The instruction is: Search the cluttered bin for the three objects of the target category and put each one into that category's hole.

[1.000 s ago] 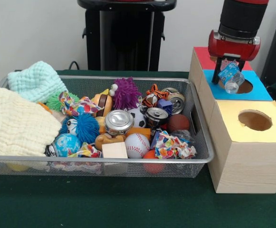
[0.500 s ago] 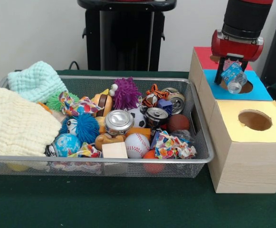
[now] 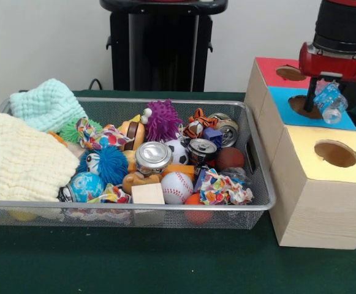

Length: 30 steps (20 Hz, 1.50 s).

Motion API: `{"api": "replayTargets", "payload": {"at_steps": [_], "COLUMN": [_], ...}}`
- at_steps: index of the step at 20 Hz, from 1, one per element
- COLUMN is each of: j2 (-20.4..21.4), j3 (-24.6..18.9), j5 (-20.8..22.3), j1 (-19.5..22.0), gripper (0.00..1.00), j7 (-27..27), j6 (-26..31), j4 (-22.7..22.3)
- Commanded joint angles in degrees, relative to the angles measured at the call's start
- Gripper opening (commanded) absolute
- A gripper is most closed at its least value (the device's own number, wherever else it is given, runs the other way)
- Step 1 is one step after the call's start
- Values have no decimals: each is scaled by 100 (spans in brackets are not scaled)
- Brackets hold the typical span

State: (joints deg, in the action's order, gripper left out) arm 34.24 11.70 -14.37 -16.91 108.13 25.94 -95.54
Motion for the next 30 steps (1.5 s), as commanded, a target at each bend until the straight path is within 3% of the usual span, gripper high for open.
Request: {"api": "replayTargets", "payload": {"at_steps": [1,7,21,30], "j2": [-235,-154,359,469], "j3": [-667,-878,-892,-276], "j5": [-437,-454,-318,-5], "j1": [48,225,411,111], "gripper": [0,0,0,0], "j7": [1262,1138,888,1003], "j6": [-290,-458,-139,497], "j4": [292,97,-322,-58]}}
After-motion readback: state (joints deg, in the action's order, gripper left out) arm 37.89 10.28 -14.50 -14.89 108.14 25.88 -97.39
